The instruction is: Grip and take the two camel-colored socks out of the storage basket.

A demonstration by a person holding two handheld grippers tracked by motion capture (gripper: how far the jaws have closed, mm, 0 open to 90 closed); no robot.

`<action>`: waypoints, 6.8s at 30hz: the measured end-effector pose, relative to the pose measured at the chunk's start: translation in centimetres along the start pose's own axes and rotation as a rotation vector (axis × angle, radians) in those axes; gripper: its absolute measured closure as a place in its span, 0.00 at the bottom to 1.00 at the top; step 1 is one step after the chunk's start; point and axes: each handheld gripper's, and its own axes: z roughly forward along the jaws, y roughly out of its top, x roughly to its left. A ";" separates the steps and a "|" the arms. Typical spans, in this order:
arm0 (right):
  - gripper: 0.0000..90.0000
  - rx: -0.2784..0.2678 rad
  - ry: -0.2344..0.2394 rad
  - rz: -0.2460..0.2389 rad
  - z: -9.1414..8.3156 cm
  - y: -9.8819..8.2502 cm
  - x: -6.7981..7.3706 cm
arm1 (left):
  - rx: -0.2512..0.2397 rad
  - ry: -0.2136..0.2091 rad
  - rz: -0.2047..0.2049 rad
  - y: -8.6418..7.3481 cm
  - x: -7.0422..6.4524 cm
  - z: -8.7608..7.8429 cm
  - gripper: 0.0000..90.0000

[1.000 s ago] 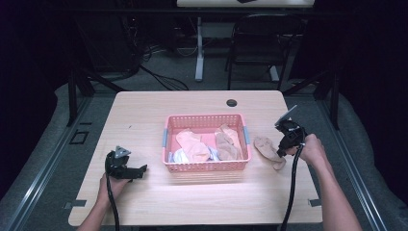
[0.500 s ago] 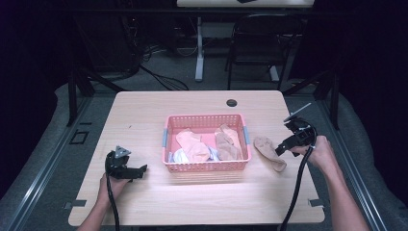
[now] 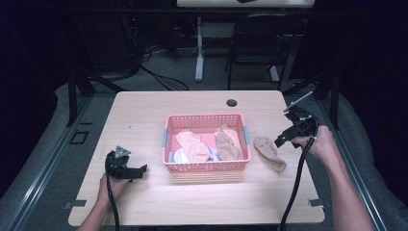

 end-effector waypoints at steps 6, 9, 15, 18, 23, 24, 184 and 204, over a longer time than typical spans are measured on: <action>0.08 -0.022 -0.022 -0.038 -1.7 1.9 1.7 | 0.000 0.000 0.001 0.0 0.0 0.0 0.00; 0.08 -0.040 -0.019 -0.050 -2.2 2.8 2.6 | 0.000 0.000 0.001 0.0 0.0 0.0 0.00; 0.08 -0.038 -0.011 -0.096 -2.4 4.4 4.3 | 0.000 0.000 0.001 0.0 0.0 0.0 0.00; 0.08 -0.035 -0.009 -0.123 -2.3 5.1 5.3 | 0.000 -0.001 0.001 0.0 0.0 0.0 0.00; 0.08 -0.040 -0.003 -0.152 -2.0 6.1 6.9 | 0.000 -0.001 0.001 0.0 0.0 0.0 0.00; 0.08 -0.040 0.001 -0.161 -1.8 6.3 7.2 | 0.000 0.000 0.001 0.0 0.0 0.0 0.00; 0.95 0.000 -0.070 -0.197 -4.6 7.0 8.4 | 0.000 -0.004 0.002 0.0 0.0 0.0 0.00; 0.95 0.058 -0.056 -0.026 1.3 1.3 1.2 | -0.001 -0.003 0.003 0.0 0.0 0.0 0.00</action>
